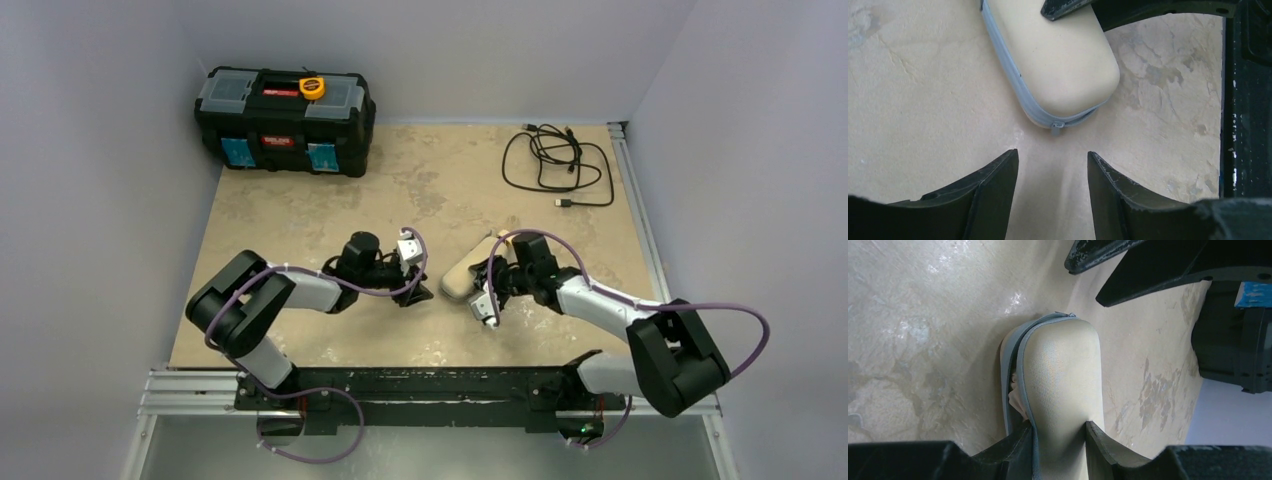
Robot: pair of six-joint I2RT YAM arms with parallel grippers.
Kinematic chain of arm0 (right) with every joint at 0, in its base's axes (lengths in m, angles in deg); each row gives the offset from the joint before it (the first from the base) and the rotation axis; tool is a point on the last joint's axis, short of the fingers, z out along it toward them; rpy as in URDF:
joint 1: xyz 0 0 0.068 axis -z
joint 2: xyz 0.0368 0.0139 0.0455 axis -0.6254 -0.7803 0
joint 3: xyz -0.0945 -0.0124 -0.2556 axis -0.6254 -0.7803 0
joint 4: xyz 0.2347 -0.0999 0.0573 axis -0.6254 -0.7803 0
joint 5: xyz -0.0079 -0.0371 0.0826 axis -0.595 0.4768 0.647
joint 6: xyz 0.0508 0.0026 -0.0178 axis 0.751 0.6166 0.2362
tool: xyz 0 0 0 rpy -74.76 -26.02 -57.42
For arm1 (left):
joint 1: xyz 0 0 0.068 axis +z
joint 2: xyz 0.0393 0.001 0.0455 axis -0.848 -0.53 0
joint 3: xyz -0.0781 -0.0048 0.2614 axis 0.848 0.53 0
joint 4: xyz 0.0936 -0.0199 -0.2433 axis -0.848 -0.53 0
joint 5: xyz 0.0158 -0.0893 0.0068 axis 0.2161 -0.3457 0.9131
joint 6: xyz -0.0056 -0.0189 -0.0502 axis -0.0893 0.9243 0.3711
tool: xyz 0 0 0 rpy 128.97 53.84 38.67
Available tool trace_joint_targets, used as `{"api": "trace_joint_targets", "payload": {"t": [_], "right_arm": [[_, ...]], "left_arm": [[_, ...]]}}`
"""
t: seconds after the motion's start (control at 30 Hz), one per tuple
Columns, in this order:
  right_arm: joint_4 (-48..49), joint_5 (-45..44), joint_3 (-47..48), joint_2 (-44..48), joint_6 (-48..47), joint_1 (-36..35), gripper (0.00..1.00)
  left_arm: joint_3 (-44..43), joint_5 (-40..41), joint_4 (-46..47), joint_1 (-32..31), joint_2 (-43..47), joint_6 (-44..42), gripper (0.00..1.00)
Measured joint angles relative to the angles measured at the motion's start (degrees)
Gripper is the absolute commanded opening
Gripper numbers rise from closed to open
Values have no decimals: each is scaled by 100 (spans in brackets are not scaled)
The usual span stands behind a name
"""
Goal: Open the umbrella
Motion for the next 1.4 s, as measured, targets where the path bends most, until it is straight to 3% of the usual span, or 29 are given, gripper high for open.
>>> {"api": "trace_joint_targets", "payload": {"t": [0.53, 0.7, 0.93, 1.4], "right_arm": [[-236, 181, -208, 306, -317, 87, 11], [-245, 184, -208, 308, -315, 87, 11], [-345, 181, -208, 348, -369, 96, 8], [-584, 275, -131, 297, -782, 203, 0]], "left_arm": [[-175, 173, 1058, -514, -916, -264, 42], [-175, 181, 1108, -616, -925, -136, 28], [-225, 334, 994, -623, -1014, 181, 0], [-304, 723, 514, -494, -745, 396, 0]]}}
